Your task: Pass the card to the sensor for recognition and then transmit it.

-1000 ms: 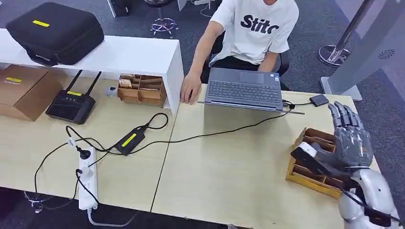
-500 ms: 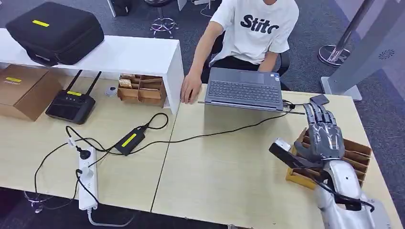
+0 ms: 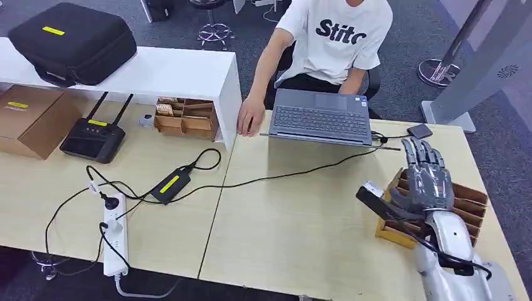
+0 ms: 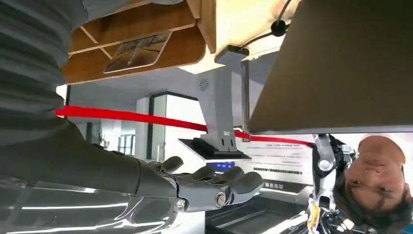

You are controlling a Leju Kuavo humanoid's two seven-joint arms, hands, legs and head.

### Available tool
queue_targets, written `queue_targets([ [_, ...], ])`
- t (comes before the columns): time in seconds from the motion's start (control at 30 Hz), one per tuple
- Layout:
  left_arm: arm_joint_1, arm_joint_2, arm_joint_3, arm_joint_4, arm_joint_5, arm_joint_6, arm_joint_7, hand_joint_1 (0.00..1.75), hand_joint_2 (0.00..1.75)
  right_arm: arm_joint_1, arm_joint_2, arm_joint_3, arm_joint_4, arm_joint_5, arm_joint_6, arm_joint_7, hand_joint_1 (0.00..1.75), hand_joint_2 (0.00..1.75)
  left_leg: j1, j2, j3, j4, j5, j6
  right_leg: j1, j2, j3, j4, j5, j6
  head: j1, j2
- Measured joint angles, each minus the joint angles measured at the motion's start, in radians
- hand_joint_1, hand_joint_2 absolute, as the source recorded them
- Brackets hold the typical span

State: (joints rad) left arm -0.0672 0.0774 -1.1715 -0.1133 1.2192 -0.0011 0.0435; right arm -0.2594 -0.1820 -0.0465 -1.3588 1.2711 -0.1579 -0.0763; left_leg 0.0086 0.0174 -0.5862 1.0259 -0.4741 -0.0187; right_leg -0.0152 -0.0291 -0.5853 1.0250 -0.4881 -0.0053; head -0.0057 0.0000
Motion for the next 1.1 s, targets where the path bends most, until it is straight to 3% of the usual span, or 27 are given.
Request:
queue_targets([
  [1.1,-0.004,0.000,-0.047,0.003,0.035,0.000,-0.010,0.00,1.75,-0.055,0.006,-0.114,0.103,0.071,-0.014,0.019,0.00,1.75,0.000,0.000,0.000,0.000,0.000,0.000,0.000,0.000,0.000,0.000,0.000,0.000,0.000,0.000],
])
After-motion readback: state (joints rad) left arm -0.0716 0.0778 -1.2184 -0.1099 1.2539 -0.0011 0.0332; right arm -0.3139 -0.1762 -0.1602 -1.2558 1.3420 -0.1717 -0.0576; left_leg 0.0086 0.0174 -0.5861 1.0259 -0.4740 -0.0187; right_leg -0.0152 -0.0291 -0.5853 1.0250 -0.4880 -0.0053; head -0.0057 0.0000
